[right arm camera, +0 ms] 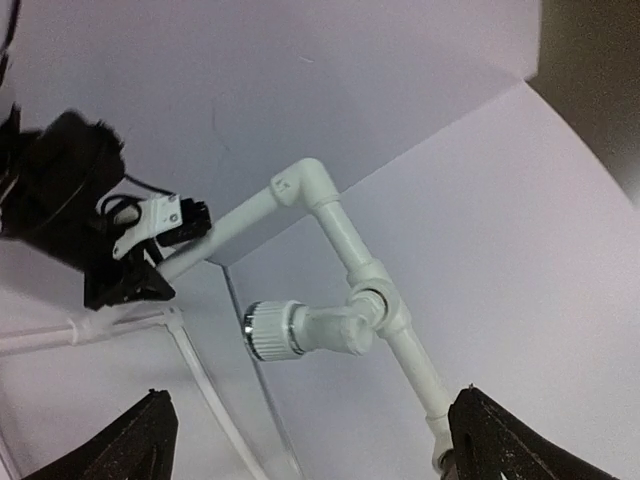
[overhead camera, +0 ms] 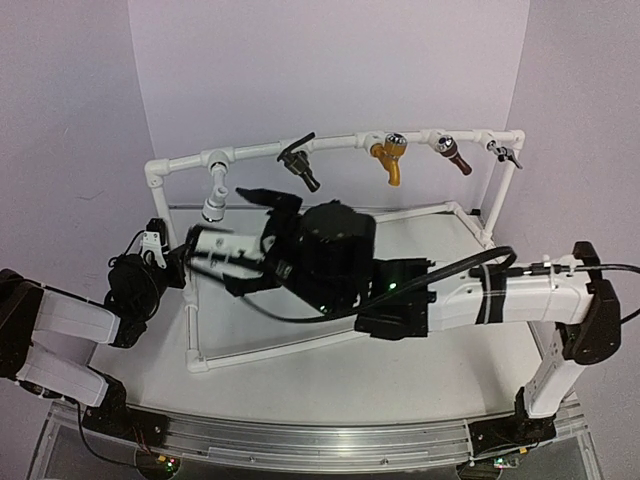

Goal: Install the water faucets
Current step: Place the adaptor at the water faucet.

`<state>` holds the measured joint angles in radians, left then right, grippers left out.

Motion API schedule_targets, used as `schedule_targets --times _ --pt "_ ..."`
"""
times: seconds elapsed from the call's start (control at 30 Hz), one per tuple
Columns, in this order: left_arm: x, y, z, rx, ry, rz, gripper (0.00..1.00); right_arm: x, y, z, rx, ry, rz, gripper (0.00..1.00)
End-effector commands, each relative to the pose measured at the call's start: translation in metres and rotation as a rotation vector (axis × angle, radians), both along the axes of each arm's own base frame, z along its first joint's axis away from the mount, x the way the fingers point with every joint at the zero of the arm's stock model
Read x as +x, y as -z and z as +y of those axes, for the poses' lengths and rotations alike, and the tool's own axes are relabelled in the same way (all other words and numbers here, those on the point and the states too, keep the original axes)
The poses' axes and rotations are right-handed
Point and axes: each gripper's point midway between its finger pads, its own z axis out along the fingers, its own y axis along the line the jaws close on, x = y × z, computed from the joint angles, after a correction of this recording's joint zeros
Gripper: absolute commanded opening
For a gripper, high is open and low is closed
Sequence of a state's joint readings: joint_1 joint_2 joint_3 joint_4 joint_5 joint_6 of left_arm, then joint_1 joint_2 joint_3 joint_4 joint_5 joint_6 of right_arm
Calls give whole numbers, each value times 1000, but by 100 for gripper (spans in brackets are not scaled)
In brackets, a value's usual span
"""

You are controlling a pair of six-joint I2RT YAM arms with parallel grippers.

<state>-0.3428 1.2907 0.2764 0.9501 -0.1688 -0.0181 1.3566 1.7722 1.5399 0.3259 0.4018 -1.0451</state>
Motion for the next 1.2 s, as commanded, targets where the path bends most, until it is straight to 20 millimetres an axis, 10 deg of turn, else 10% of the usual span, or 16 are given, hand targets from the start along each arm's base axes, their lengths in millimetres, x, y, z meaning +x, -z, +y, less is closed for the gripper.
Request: schedule_targets --times 0.0,0.33,0.77,1.17 --pt "-3 -14 -37 -52 167 -19 0 22 36 15 -494 138 -435 97" --pt "-4 -16 -37 -50 167 -24 0 41 26 53 -662 219 -757 93" --pt "-4 -16 -36 -47 165 -24 0 92 8 59 -583 351 -725 86" --pt "-3 -15 -37 -47 169 -23 0 113 0 53 -413 465 -612 46"
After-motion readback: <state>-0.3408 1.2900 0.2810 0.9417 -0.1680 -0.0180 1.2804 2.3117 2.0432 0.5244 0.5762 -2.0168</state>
